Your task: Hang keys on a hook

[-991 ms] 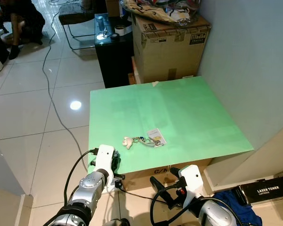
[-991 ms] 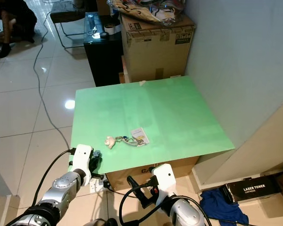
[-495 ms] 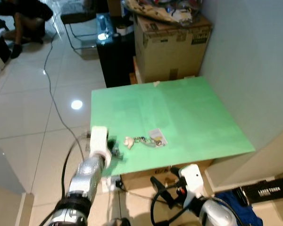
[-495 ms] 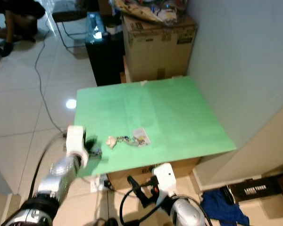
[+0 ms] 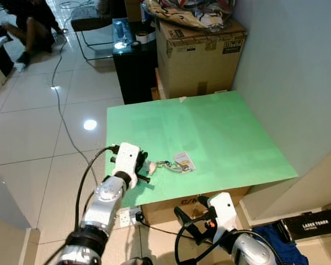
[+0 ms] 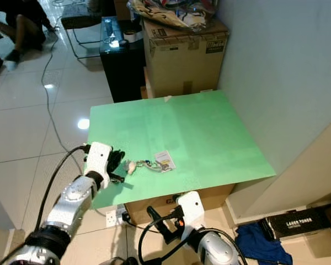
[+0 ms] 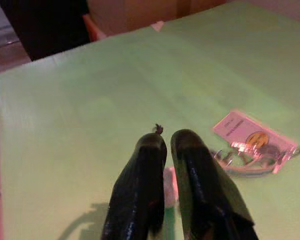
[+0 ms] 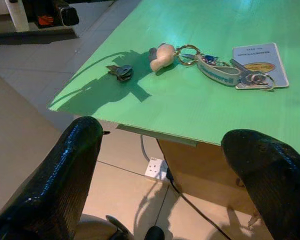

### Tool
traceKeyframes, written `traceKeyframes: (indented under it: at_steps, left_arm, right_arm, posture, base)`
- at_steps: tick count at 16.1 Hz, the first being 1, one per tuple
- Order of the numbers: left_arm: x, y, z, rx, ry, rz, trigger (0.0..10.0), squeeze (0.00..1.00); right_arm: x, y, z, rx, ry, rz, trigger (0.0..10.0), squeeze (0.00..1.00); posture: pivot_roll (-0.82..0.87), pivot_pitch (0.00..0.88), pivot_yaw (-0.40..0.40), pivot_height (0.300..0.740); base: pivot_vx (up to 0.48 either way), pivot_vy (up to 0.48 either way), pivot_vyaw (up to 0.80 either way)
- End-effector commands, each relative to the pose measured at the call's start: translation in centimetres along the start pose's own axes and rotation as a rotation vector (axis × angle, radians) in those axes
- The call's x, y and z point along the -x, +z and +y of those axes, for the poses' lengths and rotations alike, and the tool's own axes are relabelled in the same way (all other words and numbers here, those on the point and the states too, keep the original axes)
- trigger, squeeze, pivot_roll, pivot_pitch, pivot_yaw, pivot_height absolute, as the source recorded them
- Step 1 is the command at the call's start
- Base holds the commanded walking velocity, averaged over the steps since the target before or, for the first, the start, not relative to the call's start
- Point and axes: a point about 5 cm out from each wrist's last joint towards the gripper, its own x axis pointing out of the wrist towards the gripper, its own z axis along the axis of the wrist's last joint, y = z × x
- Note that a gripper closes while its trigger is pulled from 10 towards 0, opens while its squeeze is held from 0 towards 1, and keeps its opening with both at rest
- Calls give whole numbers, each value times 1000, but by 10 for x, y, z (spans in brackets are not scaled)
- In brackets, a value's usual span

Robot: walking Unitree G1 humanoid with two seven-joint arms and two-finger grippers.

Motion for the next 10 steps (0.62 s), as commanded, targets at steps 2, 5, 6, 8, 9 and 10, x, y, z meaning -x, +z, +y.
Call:
traceKeyframes:
  at_steps: [2,5,6,8,9,10]
  left_arm:
    - [-3,-6,2,-45,-41,36,10000,1000]
    - [-6,-15,-2,-101,-132,101,10000,1000]
    - [-5,-18,-3,-99,-152,120,10000,1000]
    - [-3,-26,-3,-94,-164,153,10000,1000]
    - [-2,-28,-3,-93,-161,160,10000,1000]
    - [-2,-29,-3,-93,-161,165,10000,1000]
  right_arm:
    - [-1,1,1,-11,13,2,10000,0]
    - [-2,2,1,-4,27,3,10000,0]
    - [-2,3,1,-2,27,3,10000,0]
    - [-1,2,1,-4,23,3,10000,0]
    - [-1,2,2,-5,22,3,10000,0]
    - [0,2,2,-5,21,3,10000,0]
  posture:
    - [-190,54,93,740]
    - [-201,70,95,740]
    - [-202,71,97,740]
    - [-207,76,100,740]
    - [-208,77,100,740]
    - [-208,78,100,740]
  base:
    - [0,0,0]
    - [0,0,0]
    - [0,0,0]
    - [0,0,0]
    - [0,0,0]
    - [0,0,0]
